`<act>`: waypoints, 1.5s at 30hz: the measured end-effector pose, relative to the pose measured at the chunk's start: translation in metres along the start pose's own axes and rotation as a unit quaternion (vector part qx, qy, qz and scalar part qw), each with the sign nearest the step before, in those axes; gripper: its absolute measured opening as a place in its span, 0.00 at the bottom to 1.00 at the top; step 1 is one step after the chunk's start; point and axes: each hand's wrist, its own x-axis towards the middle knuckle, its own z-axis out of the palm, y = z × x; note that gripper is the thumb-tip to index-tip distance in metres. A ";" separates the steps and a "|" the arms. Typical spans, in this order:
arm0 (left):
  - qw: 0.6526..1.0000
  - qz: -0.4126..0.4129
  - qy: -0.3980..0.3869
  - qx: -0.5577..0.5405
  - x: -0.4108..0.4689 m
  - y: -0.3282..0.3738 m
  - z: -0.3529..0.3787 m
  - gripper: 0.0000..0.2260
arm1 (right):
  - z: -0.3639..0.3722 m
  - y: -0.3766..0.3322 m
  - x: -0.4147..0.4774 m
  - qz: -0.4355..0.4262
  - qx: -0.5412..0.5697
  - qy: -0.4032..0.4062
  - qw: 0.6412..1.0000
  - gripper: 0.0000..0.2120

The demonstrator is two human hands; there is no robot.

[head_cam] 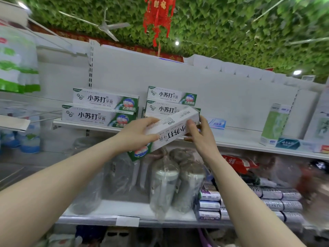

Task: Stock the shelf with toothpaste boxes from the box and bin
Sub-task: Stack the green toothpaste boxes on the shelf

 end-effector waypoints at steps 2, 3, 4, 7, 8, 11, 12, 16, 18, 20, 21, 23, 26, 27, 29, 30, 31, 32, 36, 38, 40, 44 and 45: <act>1.000 0.020 -0.008 0.016 -0.002 0.001 0.002 0.26 | -0.005 0.002 -0.004 0.016 -0.011 0.006 1.000 0.26; 0.999 0.029 -0.012 0.034 -0.002 0.001 0.003 0.26 | -0.008 0.003 -0.006 0.026 -0.014 0.014 0.999 0.26; 0.997 0.043 -0.017 0.055 -0.002 0.002 0.004 0.26 | -0.011 0.002 -0.007 0.038 -0.017 0.025 0.999 0.26; 0.990 0.081 -0.027 0.108 -0.002 0.003 0.007 0.27 | -0.021 -0.004 -0.011 0.106 0.022 0.037 0.993 0.24; 0.987 0.094 -0.028 0.128 -0.001 0.004 0.008 0.27 | -0.026 -0.008 -0.014 0.138 0.035 0.025 0.990 0.25; 0.970 0.131 -0.027 0.204 0.002 0.007 0.012 0.28 | -0.039 -0.016 -0.021 0.226 0.031 -0.029 0.973 0.29; 0.964 0.143 -0.024 0.223 0.004 0.009 0.013 0.28 | -0.043 -0.015 -0.022 0.245 0.022 -0.044 0.968 0.30; 0.956 0.157 -0.021 0.248 0.007 0.011 0.018 0.28 | -0.053 -0.015 -0.024 0.272 0.050 -0.051 0.960 0.22; 0.957 0.153 -0.024 0.244 0.009 0.009 0.019 0.28 | -0.056 -0.013 -0.025 0.278 0.069 -0.047 0.957 0.18; 0.960 0.137 -0.034 0.243 0.010 0.004 0.021 0.29 | -0.056 -0.006 -0.028 0.280 0.075 -0.045 0.956 0.16; 0.961 0.124 -0.040 0.243 0.009 0.000 0.022 0.30 | -0.056 -0.001 -0.030 0.283 0.085 -0.039 0.955 0.15; 0.968 0.080 -0.049 0.235 0.005 -0.006 0.022 0.32 | -0.056 0.009 -0.035 0.285 0.120 -0.027 0.951 0.13; 0.984 -0.002 -0.025 0.178 0.001 -0.017 0.020 0.33 | -0.058 0.019 -0.038 0.261 0.159 -0.027 0.952 0.11; 0.988 -0.033 -0.009 0.152 0.001 -0.019 0.019 0.33 | -0.058 0.022 -0.038 0.247 0.175 -0.029 0.953 0.11; 0.992 -0.086 0.002 0.096 0.003 -0.023 0.016 0.33 | -0.060 0.027 -0.037 0.231 0.215 -0.033 0.948 0.12; 0.992 -0.106 -0.008 0.069 0.004 -0.025 0.015 0.33 | -0.060 0.029 -0.036 0.227 0.237 -0.039 0.944 0.13; 0.992 -0.118 -0.024 0.045 0.005 -0.026 0.014 0.32 | -0.060 0.029 -0.035 0.223 0.261 -0.047 0.938 0.14; 0.991 -0.123 -0.039 0.028 0.006 -0.027 0.014 0.30 | -0.060 0.031 -0.034 0.216 0.284 -0.056 0.933 0.15; 0.989 -0.124 -0.057 -0.057 0.006 -0.036 0.013 0.26 | -0.064 0.037 -0.028 0.189 0.329 -0.049 0.924 0.24; 0.987 -0.125 -0.026 -0.103 0.007 -0.040 0.012 0.25 | -0.065 0.038 -0.025 0.180 0.323 -0.048 0.928 0.26; 0.984 -0.126 0.009 -0.123 0.008 -0.039 0.012 0.22 | -0.065 0.037 -0.021 0.165 0.320 -0.052 0.931 0.25; 0.974 -0.125 0.053 -0.183 0.015 -0.037 0.011 0.33 | -0.070 0.030 -0.013 0.130 0.298 -0.061 0.944 0.28; 0.969 -0.123 0.065 -0.203 0.017 -0.037 0.010 0.35 | -0.071 0.028 -0.011 0.120 0.290 -0.065 0.947 0.28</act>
